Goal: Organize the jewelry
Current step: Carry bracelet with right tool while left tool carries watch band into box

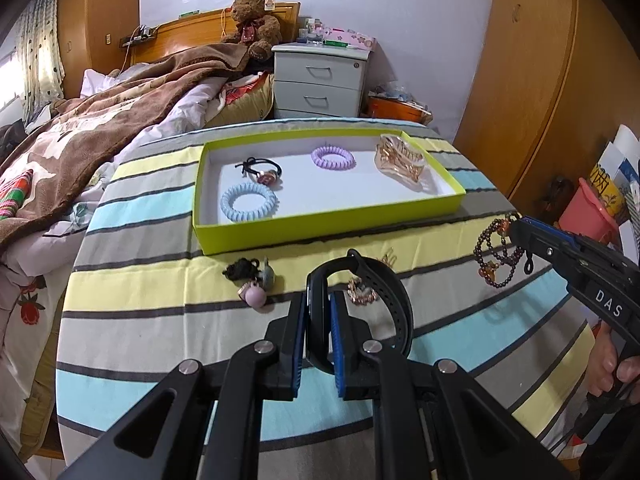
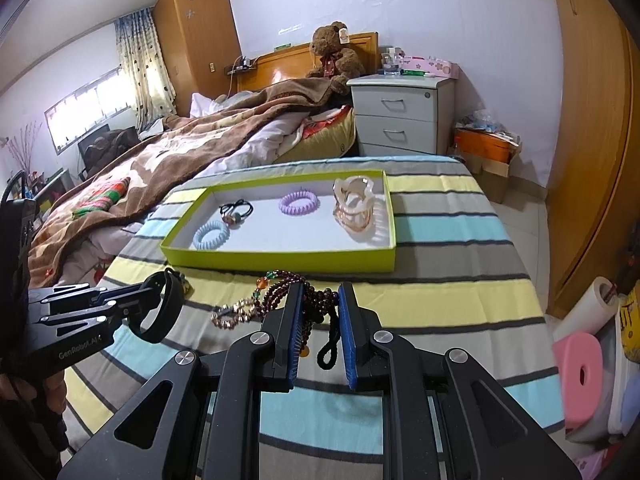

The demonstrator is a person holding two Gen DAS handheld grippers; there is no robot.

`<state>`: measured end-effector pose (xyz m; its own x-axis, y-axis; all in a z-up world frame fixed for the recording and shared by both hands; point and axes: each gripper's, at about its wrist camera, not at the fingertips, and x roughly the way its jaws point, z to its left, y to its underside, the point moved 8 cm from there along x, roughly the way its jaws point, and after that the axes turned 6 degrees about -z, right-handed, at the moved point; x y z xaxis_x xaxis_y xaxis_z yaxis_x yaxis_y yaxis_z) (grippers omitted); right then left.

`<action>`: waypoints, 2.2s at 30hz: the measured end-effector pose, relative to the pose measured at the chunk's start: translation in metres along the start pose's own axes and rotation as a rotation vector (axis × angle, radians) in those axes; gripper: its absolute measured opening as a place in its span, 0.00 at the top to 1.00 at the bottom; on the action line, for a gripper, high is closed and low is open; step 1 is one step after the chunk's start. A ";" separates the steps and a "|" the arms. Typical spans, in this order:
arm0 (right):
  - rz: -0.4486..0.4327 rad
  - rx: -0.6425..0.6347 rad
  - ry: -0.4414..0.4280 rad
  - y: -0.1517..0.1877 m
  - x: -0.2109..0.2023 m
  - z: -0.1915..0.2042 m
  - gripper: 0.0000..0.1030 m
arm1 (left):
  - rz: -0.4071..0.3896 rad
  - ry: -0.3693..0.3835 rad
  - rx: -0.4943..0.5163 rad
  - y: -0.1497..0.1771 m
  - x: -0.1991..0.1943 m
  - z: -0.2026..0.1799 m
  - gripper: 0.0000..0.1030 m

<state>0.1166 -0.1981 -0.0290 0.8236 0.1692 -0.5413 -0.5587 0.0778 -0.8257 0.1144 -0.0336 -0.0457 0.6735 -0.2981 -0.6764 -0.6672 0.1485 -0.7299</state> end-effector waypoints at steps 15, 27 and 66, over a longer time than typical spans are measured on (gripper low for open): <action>-0.023 -0.006 -0.008 -0.043 0.015 0.001 0.83 | -0.027 -0.012 -0.032 -0.052 0.011 0.017 0.88; -0.013 -0.013 -0.018 -0.061 0.042 0.007 0.83 | -0.021 -0.018 -0.065 -0.082 0.039 0.032 0.88; 0.172 -0.009 0.048 -0.029 0.129 -0.015 0.83 | 0.118 0.010 -0.083 -0.088 0.142 0.013 0.88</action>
<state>0.2406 -0.1932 -0.0778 0.7200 0.1324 -0.6813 -0.6908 0.0424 -0.7218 0.2729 -0.0765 -0.0786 0.5855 -0.2925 -0.7560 -0.7663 0.1046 -0.6339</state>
